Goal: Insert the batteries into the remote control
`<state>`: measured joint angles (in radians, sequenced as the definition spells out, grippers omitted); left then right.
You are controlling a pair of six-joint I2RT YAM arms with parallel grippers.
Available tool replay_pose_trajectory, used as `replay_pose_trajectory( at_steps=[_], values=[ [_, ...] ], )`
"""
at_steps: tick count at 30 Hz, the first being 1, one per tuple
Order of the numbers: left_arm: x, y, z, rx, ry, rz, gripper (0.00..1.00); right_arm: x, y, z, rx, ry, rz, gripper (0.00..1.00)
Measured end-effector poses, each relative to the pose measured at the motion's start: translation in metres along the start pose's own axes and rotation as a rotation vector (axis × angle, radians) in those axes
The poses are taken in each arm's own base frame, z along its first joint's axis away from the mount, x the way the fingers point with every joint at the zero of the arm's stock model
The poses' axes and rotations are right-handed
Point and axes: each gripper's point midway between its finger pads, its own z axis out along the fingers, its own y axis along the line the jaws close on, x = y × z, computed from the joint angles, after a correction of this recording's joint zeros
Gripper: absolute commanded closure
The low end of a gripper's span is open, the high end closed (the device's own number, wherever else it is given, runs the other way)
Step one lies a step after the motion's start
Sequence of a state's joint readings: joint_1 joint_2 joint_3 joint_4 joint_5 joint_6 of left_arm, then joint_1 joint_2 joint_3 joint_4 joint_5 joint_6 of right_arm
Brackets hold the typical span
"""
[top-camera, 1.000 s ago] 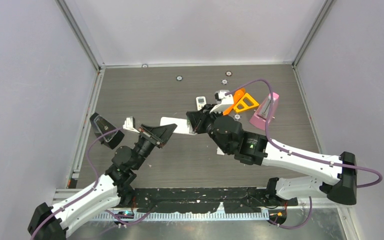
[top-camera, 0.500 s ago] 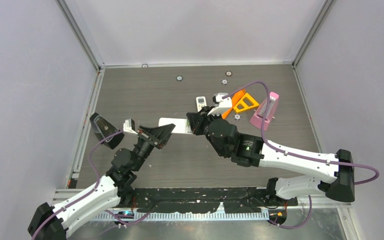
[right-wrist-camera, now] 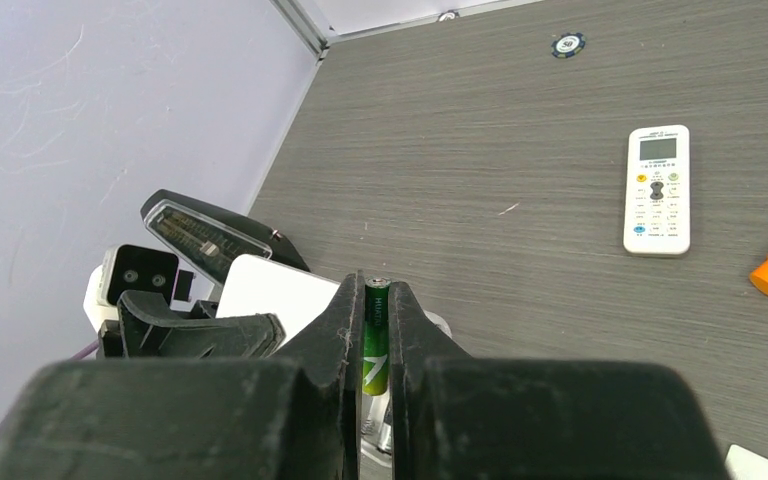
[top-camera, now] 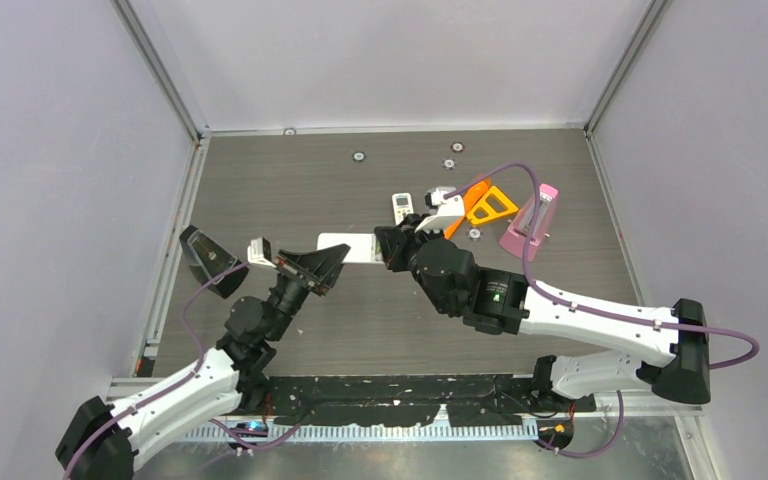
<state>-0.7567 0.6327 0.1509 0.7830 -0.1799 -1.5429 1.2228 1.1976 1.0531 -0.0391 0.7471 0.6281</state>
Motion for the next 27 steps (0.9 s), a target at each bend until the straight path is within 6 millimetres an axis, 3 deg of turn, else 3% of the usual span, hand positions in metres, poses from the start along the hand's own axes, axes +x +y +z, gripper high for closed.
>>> replay_pose_trajectory(
  at_steps=[14,23,27],
  values=[
    [-0.0027,-0.0060,0.0025,0.030,-0.017,0.004,1.00,0.0054,0.0049,-0.0062,0.010,0.020,-0.017,0.93],
    [-0.0036,-0.0057,0.0023,0.030,-0.022,0.020,1.00,0.0049,0.0061,-0.0025,0.047,0.026,-0.033,0.74],
    [-0.0038,-0.0078,0.0016,0.036,-0.022,0.021,1.00,0.0015,0.0077,-0.0039,0.055,0.027,-0.036,0.71]
  ],
)
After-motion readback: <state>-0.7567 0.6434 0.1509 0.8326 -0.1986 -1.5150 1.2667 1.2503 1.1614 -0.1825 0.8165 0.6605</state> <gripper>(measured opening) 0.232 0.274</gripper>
